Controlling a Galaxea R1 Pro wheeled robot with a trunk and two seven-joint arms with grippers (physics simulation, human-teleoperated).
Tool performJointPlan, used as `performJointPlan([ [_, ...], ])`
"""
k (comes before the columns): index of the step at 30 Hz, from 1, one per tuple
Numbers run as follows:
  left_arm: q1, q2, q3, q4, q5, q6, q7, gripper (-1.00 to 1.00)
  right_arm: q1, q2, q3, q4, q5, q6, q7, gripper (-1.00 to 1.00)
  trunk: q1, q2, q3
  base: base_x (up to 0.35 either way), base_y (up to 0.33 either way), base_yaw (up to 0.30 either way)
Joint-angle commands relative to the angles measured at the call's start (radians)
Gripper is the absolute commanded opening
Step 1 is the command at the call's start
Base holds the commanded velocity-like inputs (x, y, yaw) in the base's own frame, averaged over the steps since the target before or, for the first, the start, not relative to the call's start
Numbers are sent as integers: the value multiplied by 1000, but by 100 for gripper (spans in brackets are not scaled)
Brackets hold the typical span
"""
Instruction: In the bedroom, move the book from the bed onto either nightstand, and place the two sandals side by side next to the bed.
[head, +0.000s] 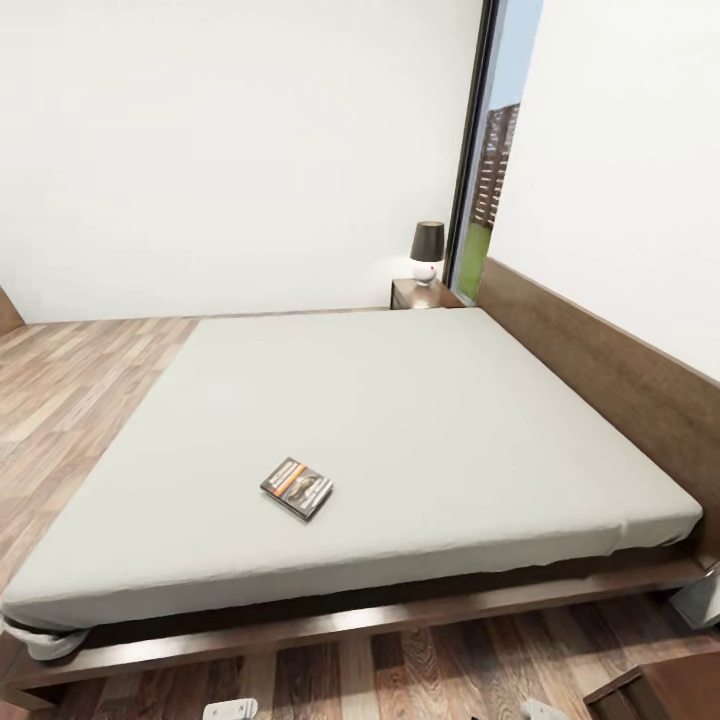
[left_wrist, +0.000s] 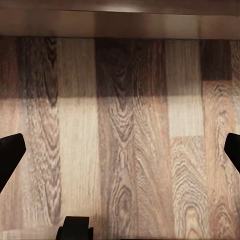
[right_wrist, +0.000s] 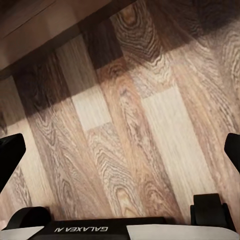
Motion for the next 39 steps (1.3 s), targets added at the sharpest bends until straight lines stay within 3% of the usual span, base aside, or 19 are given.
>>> performJointPlan([
  [1,-1,0,9,1,-8,-3,-3,100,-1,0,-1,2,-7,-2,5,100,0,0,-1,1,-1,22],
  [32,-1,-2,9,1,-9,-2,-3,100,-1,0,-2,2,-7,-2,5,100,0,0,-4,6,-6,54],
  [39,-1,-12,9,1,-9,-2,-3,100,-1,-1,-2,1,-7,-2,5,100,-27,49,18,0,0,0],
])
